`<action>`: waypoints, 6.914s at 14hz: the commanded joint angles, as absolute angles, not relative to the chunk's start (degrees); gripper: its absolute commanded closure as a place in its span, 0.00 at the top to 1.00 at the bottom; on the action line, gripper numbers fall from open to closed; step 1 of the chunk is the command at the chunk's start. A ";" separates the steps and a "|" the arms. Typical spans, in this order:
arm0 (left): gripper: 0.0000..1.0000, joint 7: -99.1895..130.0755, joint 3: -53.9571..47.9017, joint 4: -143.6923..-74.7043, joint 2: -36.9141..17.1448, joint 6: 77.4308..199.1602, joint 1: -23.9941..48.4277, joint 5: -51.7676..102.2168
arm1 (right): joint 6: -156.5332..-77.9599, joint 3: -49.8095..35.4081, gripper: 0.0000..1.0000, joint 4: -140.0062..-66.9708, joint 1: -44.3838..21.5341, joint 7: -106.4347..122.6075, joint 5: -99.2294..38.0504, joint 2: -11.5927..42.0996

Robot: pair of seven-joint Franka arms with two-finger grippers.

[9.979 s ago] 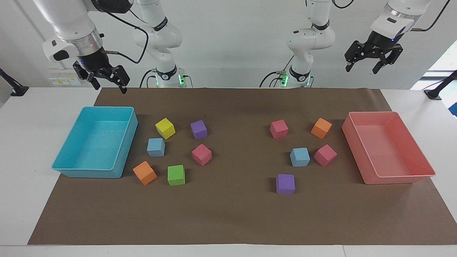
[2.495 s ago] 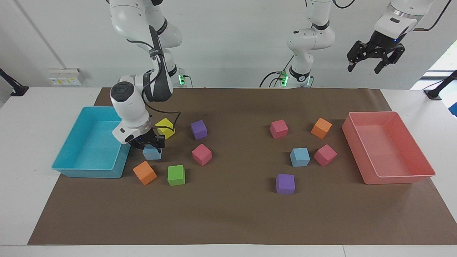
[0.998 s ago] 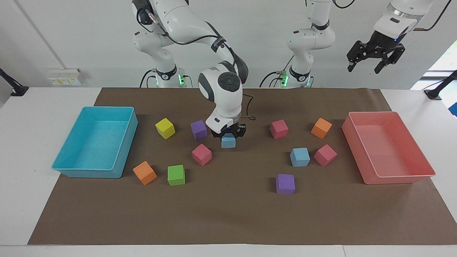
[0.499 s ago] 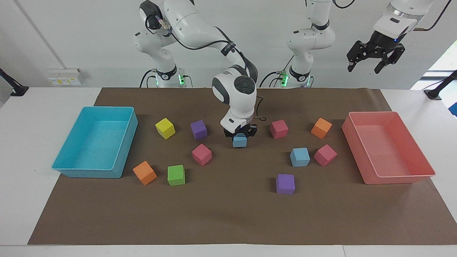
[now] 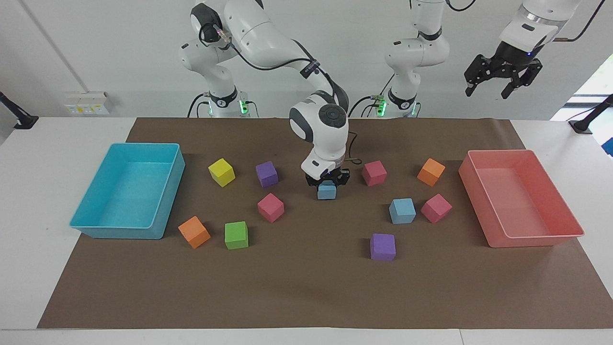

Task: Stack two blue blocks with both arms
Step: 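Lift the light blue cube and carry it toward the table center, then set the cube down at center while the left gripper moves out, then reach the left gripper to the light blue cube near the pink bin and grasp, then carry the held cube with the left gripper above the centered blue cube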

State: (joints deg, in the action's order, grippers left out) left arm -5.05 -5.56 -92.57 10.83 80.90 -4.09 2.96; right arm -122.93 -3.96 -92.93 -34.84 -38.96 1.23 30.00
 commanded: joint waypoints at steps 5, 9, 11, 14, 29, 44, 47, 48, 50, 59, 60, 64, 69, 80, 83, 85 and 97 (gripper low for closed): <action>1.00 -5.10 -6.06 -92.64 11.43 80.59 -4.75 3.52 | -123.93 -4.22 0.28 -93.52 -34.10 -39.37 0.35 30.67; 1.00 -5.10 -6.24 -92.73 10.64 82.70 -4.57 3.25 | -123.49 -4.22 0.98 -92.90 -34.19 -39.81 0.53 30.59; 1.00 -5.10 -6.24 -92.72 10.63 82.88 -4.57 3.16 | -123.40 -4.22 0.99 -92.20 -34.45 -40.08 0.18 30.32; 1.00 -5.10 -6.24 -92.72 10.63 83.32 -4.57 3.25 | -122.87 -4.22 1.00 -92.28 -34.10 -40.08 0.26 28.84; 1.00 1.75 -11.24 -94.47 -0.61 100.45 -3.69 2.81 | -126.37 -3.96 0.06 -107.03 -23.47 -22.33 -14.13 15.83; 1.00 17.67 -15.82 -108.35 -14.33 124.34 -0.35 -4.92 | -134.47 -3.78 0.00 -114.96 -19.60 14.22 -49.28 19.33; 1.00 17.23 -15.82 -109.60 -14.50 127.09 -0.35 -5.10 | -134.65 -3.78 0.00 -115.14 -19.60 19.67 -54.74 20.82; 1.00 17.23 -15.82 -109.51 -15.63 127.52 -0.18 -5.71 | -135.00 -3.78 0.00 -115.22 -19.77 21.43 -56.93 21.09; 1.00 17.67 -16.08 -109.51 -17.31 129.28 0.62 -7.12 | -135.00 -3.78 0.00 -116.27 -19.69 24.42 -60.80 21.09; 1.00 20.66 -16.08 -108.72 -21.01 132.11 0.70 -10.99 | -134.04 -3.87 0.00 -118.04 -19.16 32.33 -71.26 21.01; 0.93 20.65 -16.08 -108.72 -20.92 131.58 0.79 -10.99 | -133.08 -3.87 0.00 -117.95 -18.64 35.13 -73.89 21.35; 0.80 20.74 -17.05 -107.49 -20.92 126.39 0.79 -13.01 | -132.36 -3.87 0.00 -118.39 -18.63 38.85 -77.17 21.97; 0.00 22.92 -18.98 -103.54 -20.13 118.05 0.18 -12.13 | -130.96 -3.87 0.00 -118.56 -17.85 40.16 -77.26 21.80; 0.00 37.95 -33.91 -94.13 -17.67 105.46 0.09 -8.53 | -128.32 -3.87 0.00 -120.15 -16.70 45.35 -80.68 21.01; 0.00 40.34 -35.42 -94.22 -17.49 106.00 0.88 -8.44 | -128.41 -3.87 0.00 -120.15 -16.70 45.26 -80.77 21.01; 0.00 41.83 -35.77 -93.78 -17.49 105.81 0.97 -8.70 | -128.32 -3.87 0.00 -120.23 -16.70 45.26 -80.86 21.01; 0.00 49.92 -36.48 -96.06 -20.83 112.93 6.15 -9.14 | -128.50 -3.87 0.00 -120.50 -17.49 45.09 -82.70 20.65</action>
